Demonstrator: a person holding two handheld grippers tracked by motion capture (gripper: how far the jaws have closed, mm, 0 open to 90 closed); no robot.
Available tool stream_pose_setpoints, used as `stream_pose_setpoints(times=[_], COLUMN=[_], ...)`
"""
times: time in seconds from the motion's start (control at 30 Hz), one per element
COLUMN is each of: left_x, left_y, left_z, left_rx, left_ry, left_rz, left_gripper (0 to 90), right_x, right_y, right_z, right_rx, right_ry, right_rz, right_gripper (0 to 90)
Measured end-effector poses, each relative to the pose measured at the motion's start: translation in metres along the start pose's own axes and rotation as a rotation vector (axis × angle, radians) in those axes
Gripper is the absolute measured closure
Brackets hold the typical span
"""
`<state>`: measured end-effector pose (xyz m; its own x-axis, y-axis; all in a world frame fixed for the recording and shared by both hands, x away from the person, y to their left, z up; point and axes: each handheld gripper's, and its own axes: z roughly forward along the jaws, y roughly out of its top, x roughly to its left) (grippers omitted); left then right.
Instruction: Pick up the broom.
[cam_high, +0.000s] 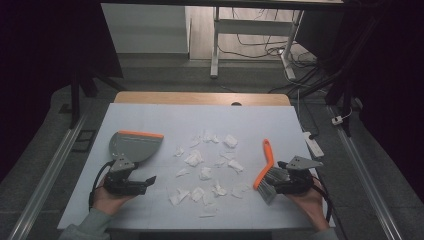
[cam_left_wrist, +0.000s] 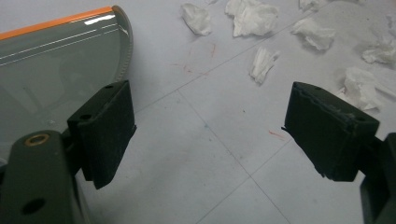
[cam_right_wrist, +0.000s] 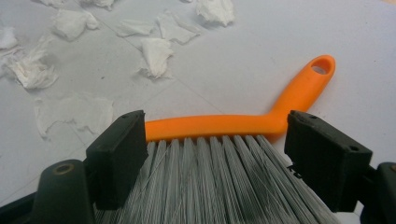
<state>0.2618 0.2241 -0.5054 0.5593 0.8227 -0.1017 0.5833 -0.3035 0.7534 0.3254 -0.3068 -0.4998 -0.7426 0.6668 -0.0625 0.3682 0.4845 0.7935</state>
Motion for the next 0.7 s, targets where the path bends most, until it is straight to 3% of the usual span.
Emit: stream_pose_setpoints(times=[0.7], left_x=[0.0014], left_y=[0.0022], left_z=[0.0018], left_rx=[-0.002], left_ry=[0.011], left_rz=[0.011], left_gripper=[16.5], right_x=[0.0077], right_y=[0.0065], right_z=[-0.0015], right_rx=[-0.002], right_ry=[-0.017], right_rz=[-0.030], right_gripper=[22.9])
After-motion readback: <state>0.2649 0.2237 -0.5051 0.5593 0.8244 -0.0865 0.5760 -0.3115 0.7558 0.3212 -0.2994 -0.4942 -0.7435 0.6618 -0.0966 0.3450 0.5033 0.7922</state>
